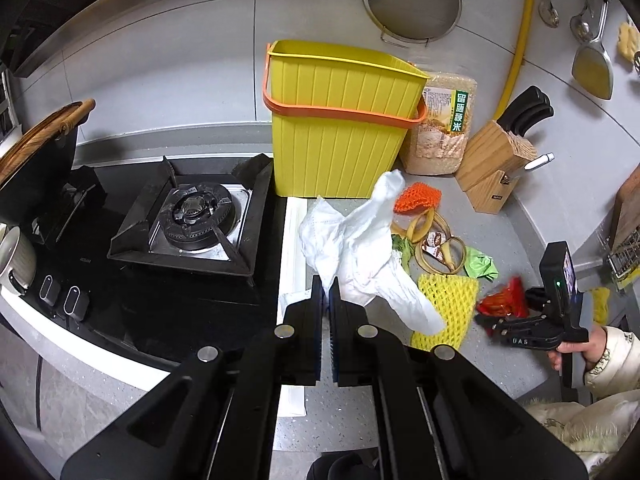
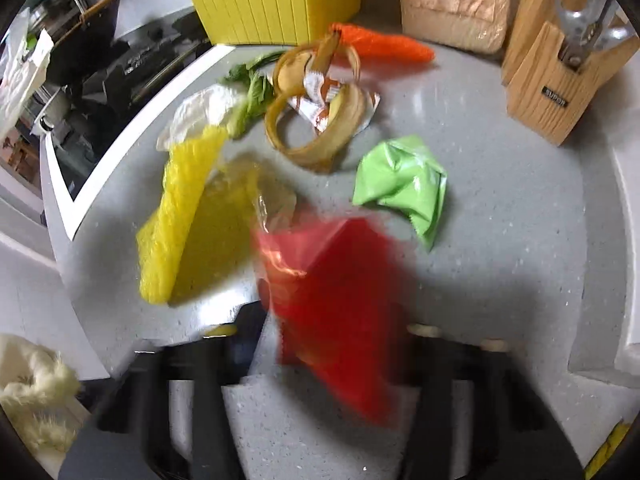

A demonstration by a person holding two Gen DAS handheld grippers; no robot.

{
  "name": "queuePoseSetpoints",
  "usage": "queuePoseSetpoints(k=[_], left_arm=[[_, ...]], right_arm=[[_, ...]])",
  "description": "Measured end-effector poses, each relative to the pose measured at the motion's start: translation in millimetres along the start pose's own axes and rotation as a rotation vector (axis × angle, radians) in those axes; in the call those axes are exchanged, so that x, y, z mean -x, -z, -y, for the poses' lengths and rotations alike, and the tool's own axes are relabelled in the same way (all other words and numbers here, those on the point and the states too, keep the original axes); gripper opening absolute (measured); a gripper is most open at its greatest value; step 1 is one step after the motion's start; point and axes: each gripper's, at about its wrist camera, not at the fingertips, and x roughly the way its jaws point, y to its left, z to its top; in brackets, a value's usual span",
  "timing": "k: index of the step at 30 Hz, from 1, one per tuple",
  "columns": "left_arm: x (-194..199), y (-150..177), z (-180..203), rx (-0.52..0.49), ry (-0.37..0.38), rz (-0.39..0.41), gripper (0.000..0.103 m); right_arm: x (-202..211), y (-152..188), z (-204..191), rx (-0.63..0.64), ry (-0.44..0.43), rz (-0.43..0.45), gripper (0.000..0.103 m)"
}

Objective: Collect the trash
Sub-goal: 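Grasp the white tissue with the left gripper while the right gripper grasps the red wrapper, then carry the red wrapper with the right gripper over the yellow bin and release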

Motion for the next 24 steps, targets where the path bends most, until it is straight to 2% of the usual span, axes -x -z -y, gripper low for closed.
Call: queuePoseSetpoints(k=[2, 7, 13, 17, 20, 24], left_arm=[[0.7, 0.3, -1.5, 0.006, 0.002, 0.002, 0.005], [5.7, -4.3, -2.4, 0.010, 0.012, 0.026, 0.005], [13.9, -19.6, 2.1, -0.008, 0.020, 0.072, 0.005], [23.3, -38.7, 7.1, -0.043, 0.020, 0.126, 0.005], [29.3, -71.7, 8.3, -0.081, 0.001, 0.200, 0.005], [22.0, -126.7, 19.6, -0.164, -0.068, 0.300, 0.005]], right_arm=[[8.3, 3.5, 6.4, -0.057, -0.086, 0.005, 0.023], [55.3, 12.0, 12.0, -0.121, -0.154, 0.098, 0.019], [105.6, 13.8, 12.8, -0.144, -0.141, 0.198, 0.018], [116.7, 10.7, 13.3, -0.155, -0.116, 0.226, 0.018], [121.9, 14.5, 13.3, -0.163, -0.102, 0.240, 0.018], [131.2, 18.3, 11.4, -0.168, -0.082, 0.256, 0.019]])
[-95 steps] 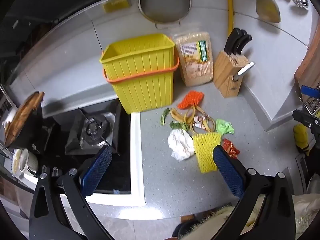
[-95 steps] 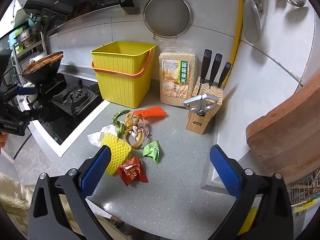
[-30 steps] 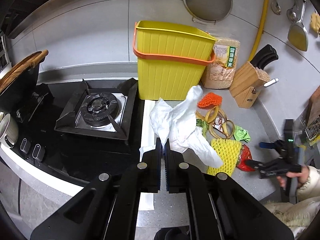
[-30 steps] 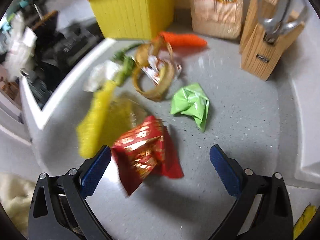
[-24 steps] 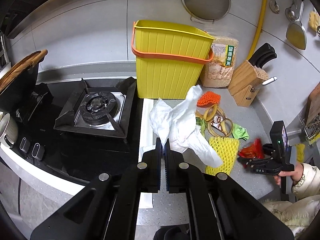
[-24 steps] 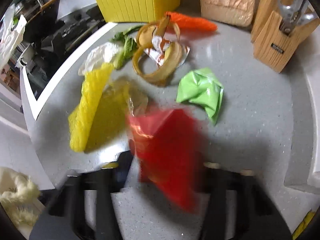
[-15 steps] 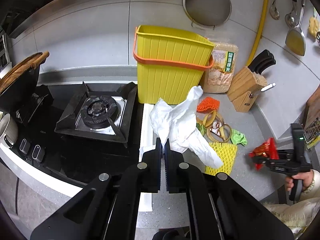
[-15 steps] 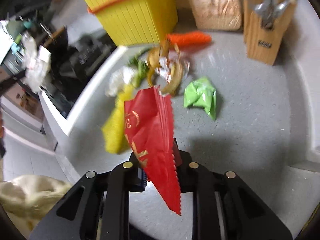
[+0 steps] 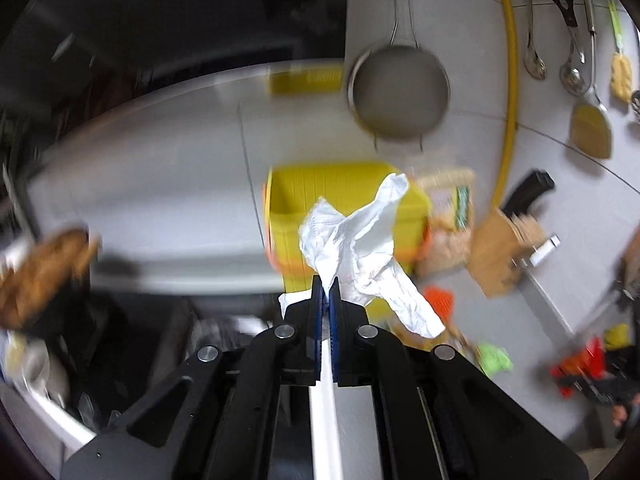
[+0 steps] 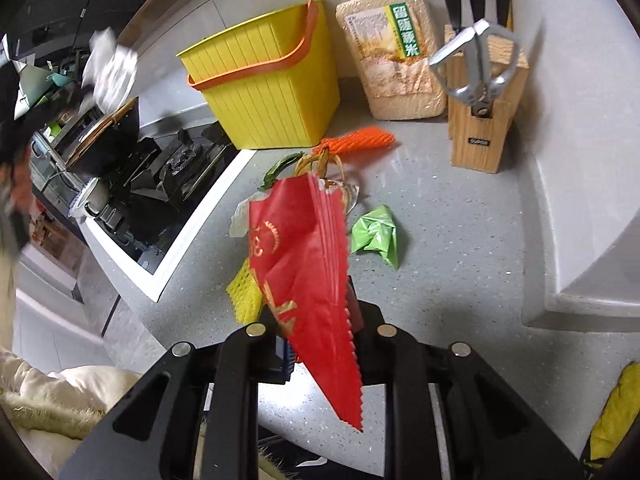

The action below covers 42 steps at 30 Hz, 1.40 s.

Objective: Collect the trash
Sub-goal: 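Carry the red wrapper with the right gripper over the yellow bin and release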

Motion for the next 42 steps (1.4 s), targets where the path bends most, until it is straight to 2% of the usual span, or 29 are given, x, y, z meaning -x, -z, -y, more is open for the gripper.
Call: queuePoseSetpoints(k=[4, 9, 10, 12, 14, 18, 20, 25, 31, 34, 36, 38, 42], left_arm=[[-55.2, -51.6, 6.6, -0.031, -0.023, 0.022, 0.005], [-134.7, -92.2, 9.8, -0.046, -0.066, -0.055, 0.005], [-146.3, -96.1, 9.8, -0.036, -0.062, -0.073, 0.008], [-162.4, -96.1, 9.2, -0.030, -0.026, -0.110, 0.025], [-166.5, -93.8, 10.9, -0.042, -0.045, -0.109, 0.077], [-151.8, -83.6, 6.5, -0.022, -0.039, -0.062, 0.084], [-137.1, -74.7, 6.0, -0.033, -0.072, -0.020, 0.099], [-75.9, -32.4, -0.5, -0.048, -0.100, 0.057, 0.099], [-19.1, 43.9, -0.6, 0.006, -0.117, 0.012, 0.099], [4.4, 78.4, -6.5, 0.047, -0.164, -0.038, 0.099], [18.7, 98.1, -14.6, 0.115, -0.185, -0.064, 0.099], [32.7, 110.0, -24.0, 0.191, -0.191, -0.074, 0.099], [54.2, 115.5, -34.0, 0.225, -0.248, -0.060, 0.099]], right_arm=[[16.5, 2.6, -2.6, -0.001, 0.019, 0.036, 0.019], [43.7, 13.9, -2.2, -0.034, 0.047, 0.093, 0.019], [48.1, 16.9, -1.5, -0.042, 0.053, 0.101, 0.019], [57.6, 22.5, 2.2, -0.063, 0.074, 0.116, 0.019], [64.9, 27.2, 7.4, -0.090, 0.090, 0.129, 0.019], [73.4, 30.2, 16.4, -0.127, 0.112, 0.150, 0.019], [76.4, 26.9, 19.8, -0.141, 0.108, 0.166, 0.019], [82.3, 5.1, 16.8, -0.129, 0.077, 0.222, 0.019], [79.0, -51.6, -7.9, 0.013, 0.007, 0.279, 0.019], [71.9, -95.2, -23.1, 0.089, -0.056, 0.317, 0.019], [66.3, -121.9, -33.2, 0.128, -0.087, 0.339, 0.019], [55.3, -154.9, -46.1, 0.171, -0.117, 0.358, 0.019], [25.7, -223.5, -68.8, 0.237, -0.158, 0.375, 0.019]])
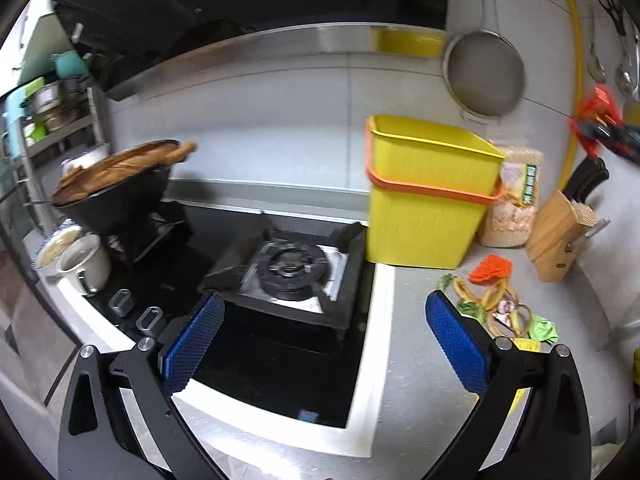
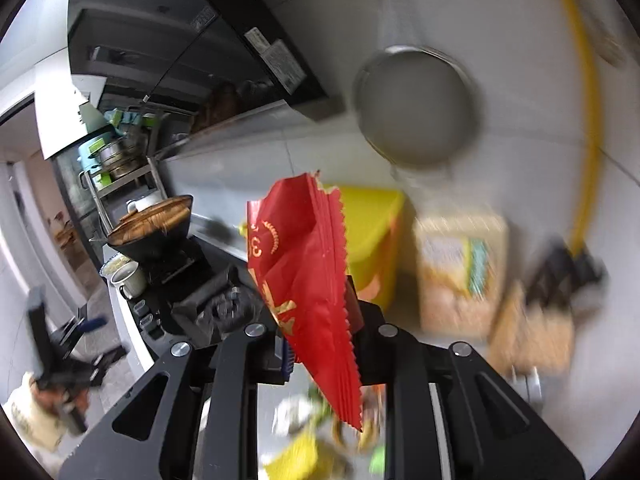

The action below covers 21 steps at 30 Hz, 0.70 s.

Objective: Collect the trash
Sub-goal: 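Carry the red wrapper with the right gripper over the yellow bin and release, then return the right gripper to the counter trash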

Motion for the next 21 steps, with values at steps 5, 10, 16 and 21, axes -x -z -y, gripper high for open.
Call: queuePoseSetpoints(k=[5, 10, 16, 21], left_arm=[[23.9, 5.2, -16.5, 0.033, -0.084, 0.031, 0.099], [45.8, 20.1, -37.1, 0.085, -0.153, 0.025, 0.099], [55.0, 35.1, -48.9, 0.110, -0.200, -0.011, 0.099], [55.5, 32.2, -49.9, 0.105, -0.194, -0.012, 0.099]], right_arm=[[-93.4, -49.6, 8.9, 0.002, 0.021, -0.067, 0.019], [-157.0, -71.3, 14.0, 0.003, 0.084, -0.137, 0.020], [-189.3, -72.2, 11.7, 0.014, 0.110, -0.187, 0.073], [-178.0, -70.9, 12.6, 0.041, 0.116, -0.138, 0.091]])
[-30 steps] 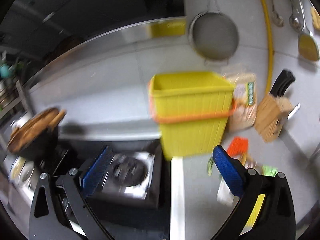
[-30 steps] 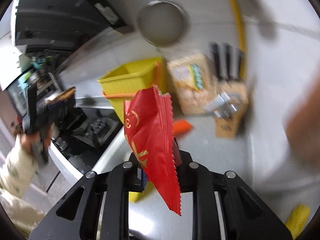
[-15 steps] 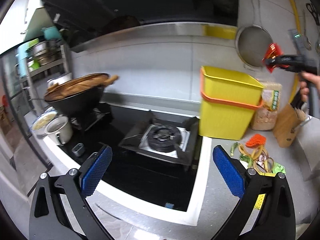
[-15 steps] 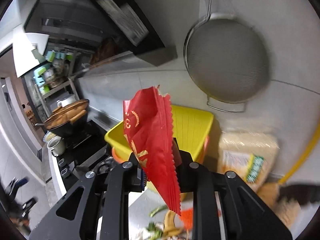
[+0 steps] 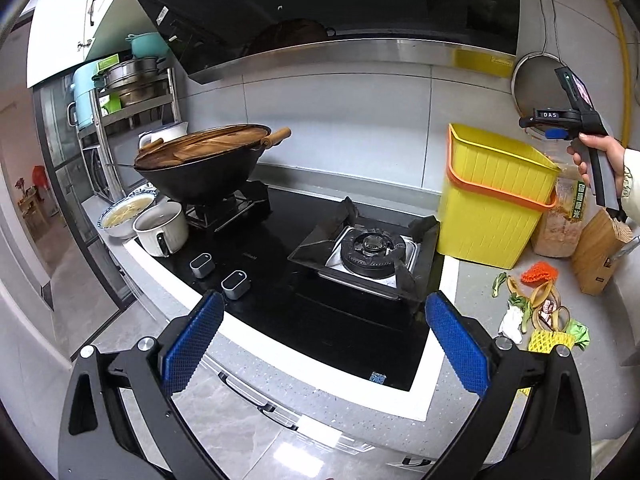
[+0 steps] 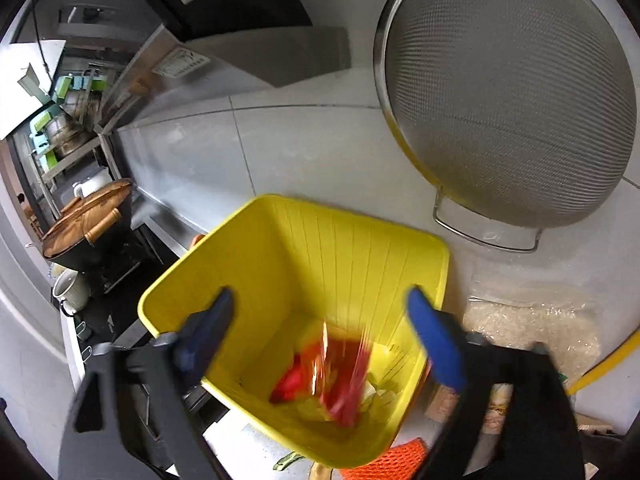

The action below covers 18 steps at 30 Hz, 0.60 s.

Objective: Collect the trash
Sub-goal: 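Return the right gripper to the counter trash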

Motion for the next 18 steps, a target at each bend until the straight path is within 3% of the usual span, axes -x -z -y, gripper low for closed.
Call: queuePoseSetpoints(k=[5, 10, 15, 18], left_arm=[[-7.4, -7.9, 13.2, -0.029, 0.037, 0.011, 0.099], [-17.4, -14.8, 34.8, -0.072, 0.091, 0.016, 0.099], [-28.7, -15.1, 53.8, -0.098, 0.151, 0.007, 0.099], [-39.5, -12.4, 66.9, -0.120, 0.189, -0.019, 0.099]], right_arm=[[43.1, 8.9, 1.3, 0.019, -0.026, 0.101, 0.095], [109.8, 40.8, 0.9, 0.055, -0.036, 0.199, 0.095], [192.4, 115.2, 1.6, 0.045, -0.028, 0.263, 0.095], [220.5, 163.7, -1.0, 0.037, 0.019, 0.238, 0.095]])
